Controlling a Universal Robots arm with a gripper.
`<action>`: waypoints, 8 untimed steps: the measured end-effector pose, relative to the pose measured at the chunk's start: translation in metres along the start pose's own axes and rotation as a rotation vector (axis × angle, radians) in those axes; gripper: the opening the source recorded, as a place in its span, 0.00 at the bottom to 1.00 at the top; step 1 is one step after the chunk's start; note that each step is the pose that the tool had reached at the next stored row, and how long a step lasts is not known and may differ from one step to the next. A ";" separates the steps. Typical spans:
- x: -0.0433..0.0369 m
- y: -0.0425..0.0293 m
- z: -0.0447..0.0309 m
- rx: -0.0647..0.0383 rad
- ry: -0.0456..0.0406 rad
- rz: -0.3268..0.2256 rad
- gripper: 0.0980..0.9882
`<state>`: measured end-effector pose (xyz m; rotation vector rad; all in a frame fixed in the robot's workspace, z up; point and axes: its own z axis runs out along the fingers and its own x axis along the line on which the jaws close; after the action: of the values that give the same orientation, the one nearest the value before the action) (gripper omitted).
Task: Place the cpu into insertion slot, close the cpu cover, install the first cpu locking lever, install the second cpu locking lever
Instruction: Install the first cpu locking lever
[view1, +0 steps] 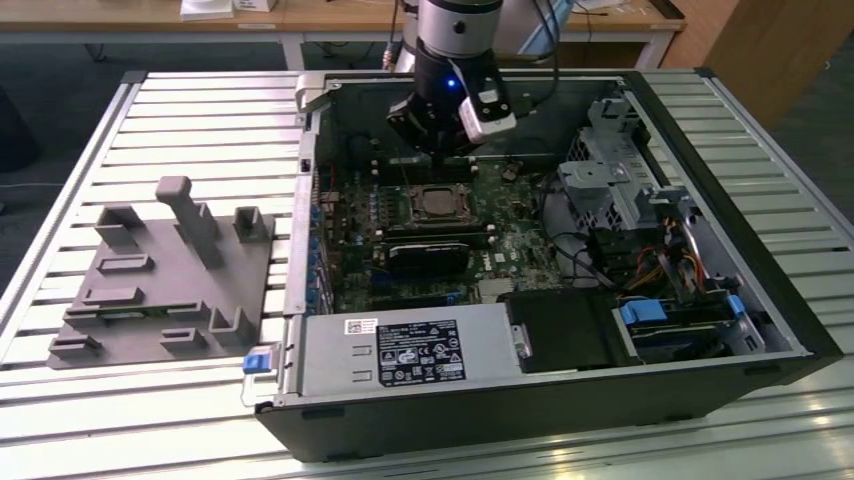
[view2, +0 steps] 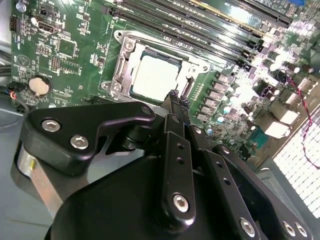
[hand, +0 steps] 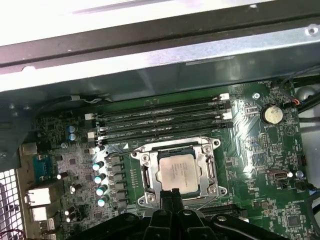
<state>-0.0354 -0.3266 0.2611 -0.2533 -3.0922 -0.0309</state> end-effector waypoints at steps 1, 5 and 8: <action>0.0020 -0.0003 0.0002 0.000 -0.0009 -0.001 0.01; 0.0128 -0.0021 0.0007 -0.001 -0.0055 -0.001 0.01; 0.0182 -0.0029 0.0009 -0.003 -0.0166 -0.002 0.01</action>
<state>-0.0539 -0.3265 0.2609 -0.2520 -3.1091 -0.0330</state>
